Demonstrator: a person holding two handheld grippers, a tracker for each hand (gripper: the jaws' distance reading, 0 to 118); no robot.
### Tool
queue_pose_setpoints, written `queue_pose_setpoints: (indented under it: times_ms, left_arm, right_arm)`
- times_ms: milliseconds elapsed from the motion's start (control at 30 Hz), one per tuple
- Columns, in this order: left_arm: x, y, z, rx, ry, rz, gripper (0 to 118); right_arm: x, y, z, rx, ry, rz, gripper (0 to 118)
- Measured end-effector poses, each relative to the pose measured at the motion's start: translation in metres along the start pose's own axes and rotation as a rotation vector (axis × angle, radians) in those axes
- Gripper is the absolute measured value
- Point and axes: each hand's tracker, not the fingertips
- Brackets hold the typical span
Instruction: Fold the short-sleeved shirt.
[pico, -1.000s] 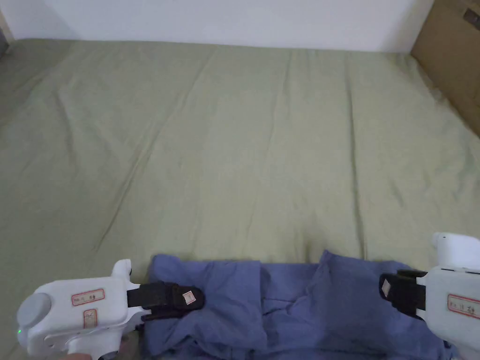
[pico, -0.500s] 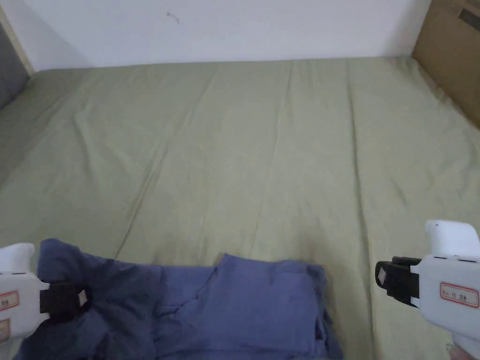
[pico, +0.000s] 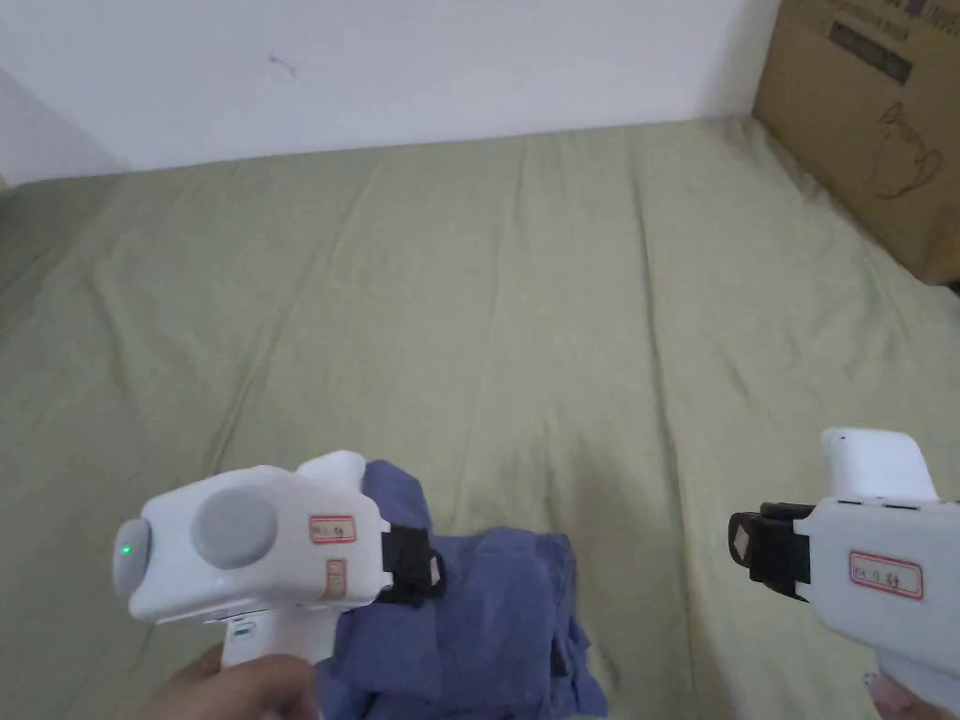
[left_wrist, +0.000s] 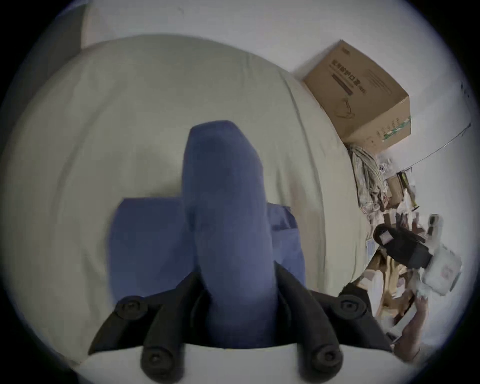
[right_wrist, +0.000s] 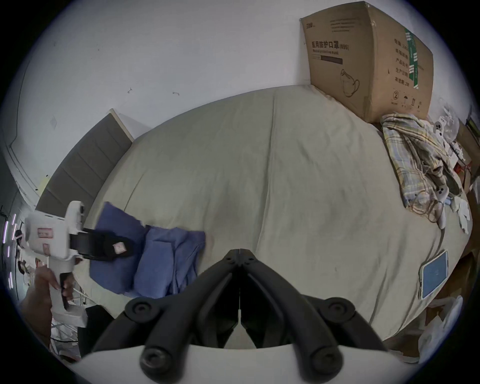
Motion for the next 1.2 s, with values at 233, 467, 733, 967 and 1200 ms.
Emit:
queue_pose_setpoints:
  times_ms: [233,467,733,967,1200]
  left_arm:
    - [0.002,-0.005,-0.012,0.017,-0.315,0.094,118]
    - [-0.006,-0.012,0.044,0.188,-0.088,-0.09,73]
    - [0.003,-0.014,0.005,0.04,-0.183,-0.022,0]
    - [0.014,-0.021,-0.08,-0.105,-0.097,-0.04,0]
    - [0.026,-0.012,-0.066,-0.122,-0.158,0.013,0]
  right_arm:
    - [0.002,-0.001,0.001,0.003,-0.001,-0.009,0]
    - [-0.004,-0.003,-0.004,0.014,0.016,-0.003,0]
    - [-0.003,-0.003,-0.008,0.006,0.013,0.011,0]
    - [0.008,0.001,-0.005,0.011,-0.006,0.001,0]
    - [0.011,-0.004,-0.005,-0.002,-0.019,-0.014,0]
